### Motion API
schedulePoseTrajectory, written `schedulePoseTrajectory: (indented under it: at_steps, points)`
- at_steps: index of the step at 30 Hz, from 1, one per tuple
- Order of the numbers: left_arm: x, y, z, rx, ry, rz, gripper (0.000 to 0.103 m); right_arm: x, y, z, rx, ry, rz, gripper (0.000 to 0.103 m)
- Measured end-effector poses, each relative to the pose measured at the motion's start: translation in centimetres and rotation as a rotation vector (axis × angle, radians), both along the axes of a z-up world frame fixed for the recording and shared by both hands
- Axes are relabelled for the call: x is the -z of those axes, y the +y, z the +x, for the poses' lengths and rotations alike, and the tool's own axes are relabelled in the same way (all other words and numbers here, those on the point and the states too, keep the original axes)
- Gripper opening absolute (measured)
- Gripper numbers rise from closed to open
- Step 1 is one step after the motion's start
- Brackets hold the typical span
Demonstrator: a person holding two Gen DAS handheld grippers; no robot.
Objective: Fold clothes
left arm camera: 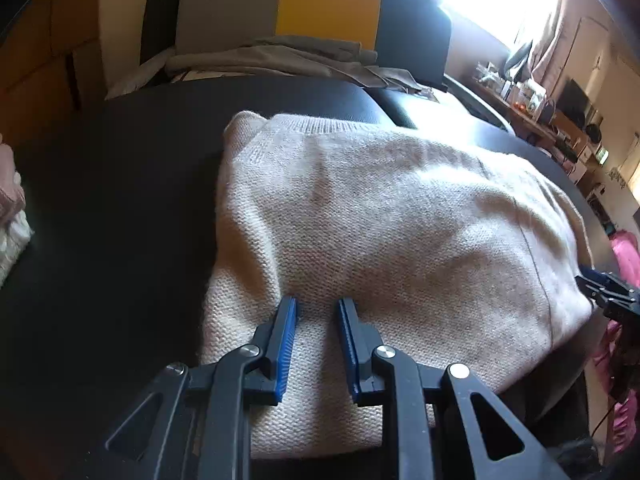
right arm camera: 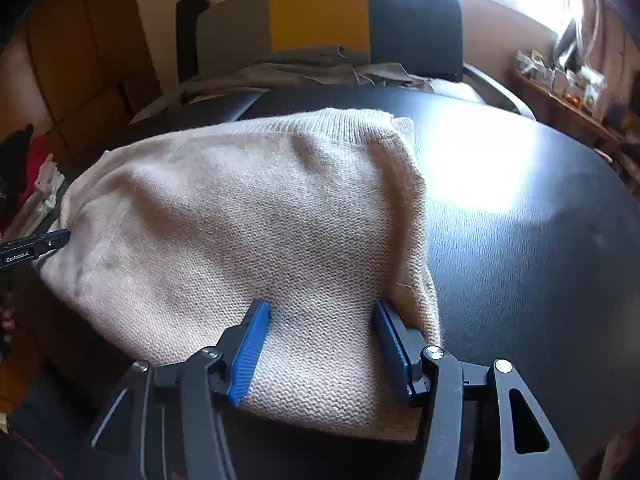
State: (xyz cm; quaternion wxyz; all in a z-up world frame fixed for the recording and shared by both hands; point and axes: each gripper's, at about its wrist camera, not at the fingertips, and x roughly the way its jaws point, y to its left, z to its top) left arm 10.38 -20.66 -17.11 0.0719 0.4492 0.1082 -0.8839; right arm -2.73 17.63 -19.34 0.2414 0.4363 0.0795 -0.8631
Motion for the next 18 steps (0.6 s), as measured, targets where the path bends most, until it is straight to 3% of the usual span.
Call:
schedulePoseTrajectory:
  at_steps: [4,5,6,8,11,13,18]
  points:
    - [-0.3,0.9,0.3,-0.003,-0.004,-0.064,0.022,0.1,-0.5,0.9,0.013,-0.005,0.021,0.063]
    - [-0.4,1.0,0.3,-0.005,-0.003,-0.073,0.022,0.1,-0.8,1.1,-0.002,-0.011,0.016,0.073]
    - [-0.7,1.2,0.3,-0.008,-0.002,-0.078,0.022,0.0,-1.1,1.4,-0.019,-0.018,0.010,0.092]
    - [-1.6,1.3,0.5,-0.018,0.021,-0.077,0.022,0.0,-1.7,1.9,-0.053,-0.031,-0.001,0.103]
    - [-3.2,1.3,1.0,-0.029,0.088,-0.082,0.022,-0.3,-3.2,3.1,-0.125,-0.002,0.067,0.103]
    - [-3.9,1.3,1.0,-0.028,0.106,-0.093,0.023,-1.3,-3.5,3.8,-0.149,0.028,0.050,0.103]
    - [-2.9,1.5,-0.3,-0.002,0.052,-0.134,0.023,-1.9,-4.4,1.5,-0.117,0.034,0.013,0.103]
